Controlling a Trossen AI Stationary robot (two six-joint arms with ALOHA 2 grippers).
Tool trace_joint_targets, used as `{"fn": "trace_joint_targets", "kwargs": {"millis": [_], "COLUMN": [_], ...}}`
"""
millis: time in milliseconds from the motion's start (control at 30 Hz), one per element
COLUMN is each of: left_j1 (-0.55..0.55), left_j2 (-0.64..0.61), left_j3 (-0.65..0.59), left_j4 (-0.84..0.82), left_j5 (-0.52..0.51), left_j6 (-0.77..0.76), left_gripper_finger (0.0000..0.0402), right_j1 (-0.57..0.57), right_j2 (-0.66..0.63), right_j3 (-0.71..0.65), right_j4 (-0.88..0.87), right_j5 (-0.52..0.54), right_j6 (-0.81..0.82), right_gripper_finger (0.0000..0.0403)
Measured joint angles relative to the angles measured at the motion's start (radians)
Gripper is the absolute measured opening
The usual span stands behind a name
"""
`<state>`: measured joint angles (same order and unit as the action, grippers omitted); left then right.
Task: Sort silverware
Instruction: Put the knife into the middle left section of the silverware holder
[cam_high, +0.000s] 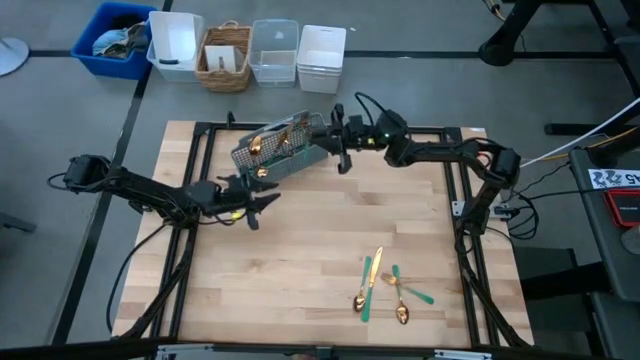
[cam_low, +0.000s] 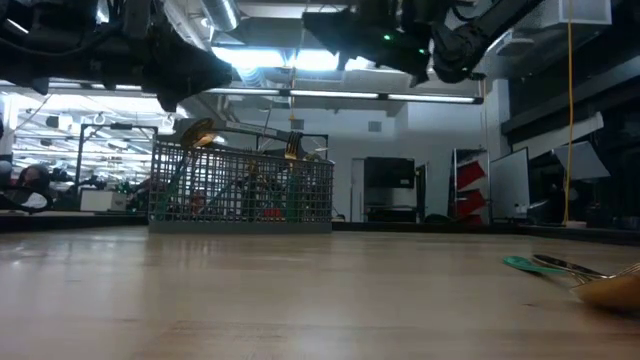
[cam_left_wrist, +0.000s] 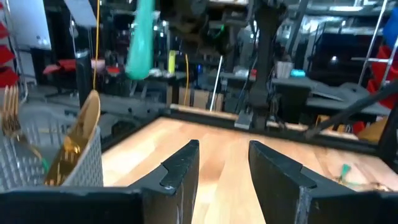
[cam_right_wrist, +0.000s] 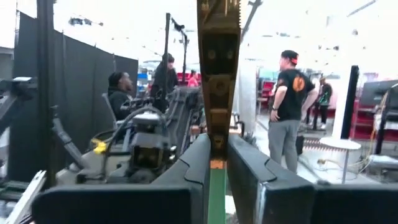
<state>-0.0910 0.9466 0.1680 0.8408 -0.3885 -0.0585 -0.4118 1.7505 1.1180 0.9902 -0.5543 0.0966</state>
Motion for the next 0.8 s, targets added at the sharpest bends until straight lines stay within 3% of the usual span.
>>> {"fn": "trace_joint_targets", "kwargs": {"millis": [300,500,800], "left_j1": [-0.002,-0.002,-0.002], "left_j2": [-0.016,-0.044,-0.059], "left_j3": [0.001,0.001,0.001], "left_j4": [0.131,0.130,0.128], "left_j5": [-0.001,0.001,0.004], "left_j6": [0.106,0.149,0.198], "left_gripper_finger": [0.0131,0.0131,0.0131], "right_j1": [0.000,0.000,0.000], "right_j2": [0.211,0.346,0.478], "right_j3": [0.217,0.352,0.428], "right_j4": [-0.023,-0.027,-0.079], "right_j5": [0.023,0.045,0.075], "right_j6": [-0.007,-0.059,-0.098], "right_gripper_finger": [0.0046,0.0046,0.0046]}}
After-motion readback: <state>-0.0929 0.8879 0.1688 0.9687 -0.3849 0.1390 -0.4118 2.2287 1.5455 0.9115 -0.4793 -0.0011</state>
